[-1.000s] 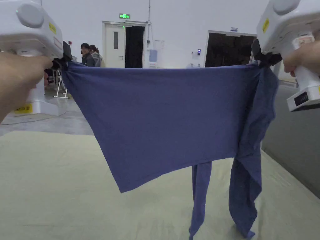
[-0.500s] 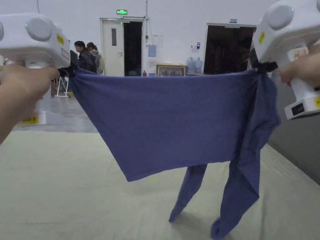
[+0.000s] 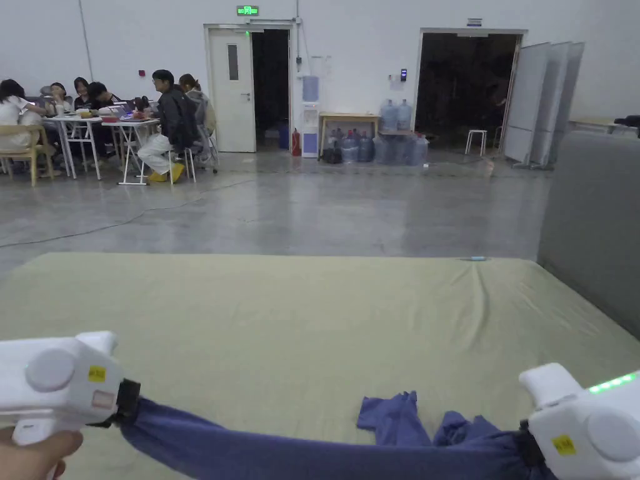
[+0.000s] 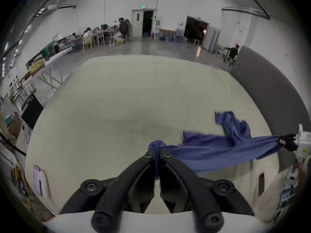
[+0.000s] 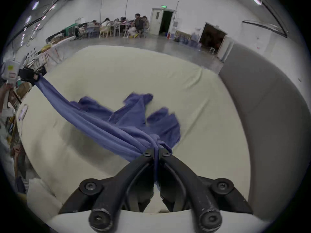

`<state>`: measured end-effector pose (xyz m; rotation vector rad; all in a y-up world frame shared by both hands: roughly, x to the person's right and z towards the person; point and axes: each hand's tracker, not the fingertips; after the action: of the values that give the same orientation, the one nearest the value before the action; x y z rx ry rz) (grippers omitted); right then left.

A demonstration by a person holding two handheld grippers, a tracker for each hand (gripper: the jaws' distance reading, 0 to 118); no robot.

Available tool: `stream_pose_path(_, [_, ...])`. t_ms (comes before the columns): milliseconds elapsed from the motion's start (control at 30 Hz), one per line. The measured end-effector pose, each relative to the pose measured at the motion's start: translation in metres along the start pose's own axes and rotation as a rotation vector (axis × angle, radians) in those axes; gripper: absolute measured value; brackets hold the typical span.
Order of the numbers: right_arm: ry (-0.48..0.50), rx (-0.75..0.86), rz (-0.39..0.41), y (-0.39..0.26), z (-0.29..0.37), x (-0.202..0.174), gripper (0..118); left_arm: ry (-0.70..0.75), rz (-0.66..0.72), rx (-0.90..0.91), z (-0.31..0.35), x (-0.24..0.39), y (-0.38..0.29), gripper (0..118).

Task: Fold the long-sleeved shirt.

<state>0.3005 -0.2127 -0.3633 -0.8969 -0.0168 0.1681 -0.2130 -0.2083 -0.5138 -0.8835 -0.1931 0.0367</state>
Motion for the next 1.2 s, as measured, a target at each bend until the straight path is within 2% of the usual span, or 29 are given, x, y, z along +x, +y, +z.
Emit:
stream_pose_path(133, [0.062, -0.067, 0.007, -0.067, 0.008, -0.025, 0, -0.012, -0.078, -0.050, 0.012, -0.011, -0.063, 0])
stream_pose_path(300, [0.102, -0.161, 0.057, -0.131, 0.004, -0.058, 0, -0.013, -0.085, -0.148, 0.011, -0.033, -0.127, 0])
stream_pose_path(400, [0.129, -0.237, 0.014, -0.158, -0.003, -0.069, 0, -0.003, -0.107, -0.187, 0.009, -0.042, -0.157, 0])
stream_pose_path(567, [0.137, -0.306, 0.015, -0.185, -0.020, -0.085, 0, -0.009, -0.083, -0.245, -0.007, -0.053, -0.195, 0])
stream_pose_path(700, [0.137, -0.339, -0.029, -0.195, -0.039, -0.087, 0, 0.001, -0.047, -0.292, -0.029, -0.062, -0.214, 0])
stream_pose_path(800, [0.145, -0.340, -0.063, -0.195, -0.041, -0.083, 0, -0.003, -0.012, -0.261, -0.033, -0.069, -0.217, 0])
stream_pose_path(900, [0.154, -0.333, -0.091, -0.198, -0.045, -0.077, 9, -0.001, 0.003, -0.255, -0.031, -0.068, -0.218, 0])
stream_pose_path(933, [0.155, -0.327, -0.115, -0.196, -0.044, -0.074, 17, -0.002, 0.010, -0.253, -0.028, -0.067, -0.216, 0])
stream_pose_path(967, [0.160, -0.334, -0.145, -0.192, -0.039, -0.071, 46, -0.007, 0.018, -0.253, -0.023, -0.065, -0.214, 16])
stream_pose_path(1000, [0.162, -0.329, -0.176, -0.186, -0.031, -0.068, 73, -0.001, 0.023, -0.241, -0.013, -0.063, -0.207, 51])
stream_pose_path(1033, [0.140, -0.305, -0.209, -0.181, -0.019, -0.063, 92, 0.045, 0.017, -0.176, 0.000, -0.057, -0.201, 96])
stream_pose_path(1067, [0.108, -0.263, -0.244, -0.174, -0.003, -0.061, 95, 0.056, 0.003, -0.114, 0.015, -0.051, -0.195, 117])
stream_pose_path(1133, [0.117, -0.156, -0.310, -0.164, 0.032, -0.057, 95, -0.045, -0.010, 0.071, 0.052, -0.036, -0.190, 115])
stream_pose_path(1200, [0.177, -0.110, -0.376, -0.161, 0.058, -0.056, 95, -0.066, -0.003, 0.047, 0.068, -0.019, -0.191, 114])
